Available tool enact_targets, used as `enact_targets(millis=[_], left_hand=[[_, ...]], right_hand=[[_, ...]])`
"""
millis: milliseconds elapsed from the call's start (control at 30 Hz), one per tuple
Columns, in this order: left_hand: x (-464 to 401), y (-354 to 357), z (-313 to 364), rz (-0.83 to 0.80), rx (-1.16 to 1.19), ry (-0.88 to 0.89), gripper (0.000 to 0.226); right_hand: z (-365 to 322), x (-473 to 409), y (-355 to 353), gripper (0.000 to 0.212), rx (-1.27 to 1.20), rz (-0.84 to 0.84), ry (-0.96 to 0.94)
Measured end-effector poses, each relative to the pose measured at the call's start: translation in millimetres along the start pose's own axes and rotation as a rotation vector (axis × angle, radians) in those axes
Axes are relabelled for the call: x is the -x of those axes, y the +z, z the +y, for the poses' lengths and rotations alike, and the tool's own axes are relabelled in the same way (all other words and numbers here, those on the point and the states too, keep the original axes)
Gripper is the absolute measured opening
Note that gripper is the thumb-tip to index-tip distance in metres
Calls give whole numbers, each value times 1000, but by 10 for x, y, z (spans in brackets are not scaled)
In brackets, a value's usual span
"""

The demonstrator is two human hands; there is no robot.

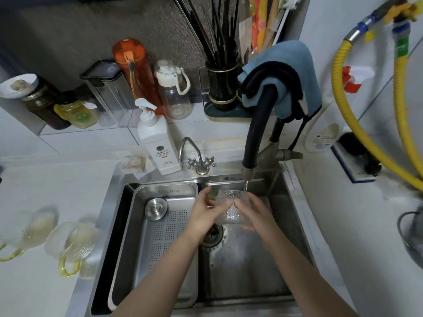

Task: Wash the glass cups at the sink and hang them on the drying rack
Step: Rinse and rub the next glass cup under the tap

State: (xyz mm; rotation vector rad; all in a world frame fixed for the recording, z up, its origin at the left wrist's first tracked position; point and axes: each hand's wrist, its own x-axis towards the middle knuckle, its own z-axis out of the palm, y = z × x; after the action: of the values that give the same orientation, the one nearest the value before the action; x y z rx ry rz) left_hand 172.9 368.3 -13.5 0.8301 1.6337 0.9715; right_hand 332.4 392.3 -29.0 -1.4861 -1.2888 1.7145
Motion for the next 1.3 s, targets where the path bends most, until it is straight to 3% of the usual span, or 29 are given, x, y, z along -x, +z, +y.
enact_targets(millis=[100, 167, 333, 400, 567, 667, 800, 867, 967, 1167, 1300], left_hand=[[-67, 36, 77, 105, 8, 58, 87], [-81, 56, 89, 153, 26, 103, 87], [49, 134, 31, 149, -22, 199, 110], [83, 133, 55, 122, -101, 225, 106], [-5, 85, 145, 112, -57, 172, 66], [-77, 104, 184, 111, -46, 146, 50], [-100, 214, 207, 92, 3, 97, 66], [-44, 272, 237, -1, 49, 72, 73], [70, 361, 228, -121, 97, 81, 103], [-17, 290, 349, -18, 253, 58, 79], [37, 255, 291, -122, 305, 56, 91]], right_hand=[[-79, 43, 24, 64, -129, -15, 18], [-89, 50, 40, 60, -187, -33, 30], [-166, 95, 142, 35, -309, -9, 80], [-165, 106, 140, 27, -313, -23, 87], [-120, 113, 43, 29, -263, 1, 43], [-147, 157, -8, 19, -189, 54, -31], [-244, 216, -92, 15, -121, 103, -78], [-311, 220, -113, 17, -146, 120, -107], [-436, 186, -118, 19, -157, 156, -164], [-580, 146, -101, 15, 27, -79, -280], [-531, 87, -78, 17, 37, 10, -293]])
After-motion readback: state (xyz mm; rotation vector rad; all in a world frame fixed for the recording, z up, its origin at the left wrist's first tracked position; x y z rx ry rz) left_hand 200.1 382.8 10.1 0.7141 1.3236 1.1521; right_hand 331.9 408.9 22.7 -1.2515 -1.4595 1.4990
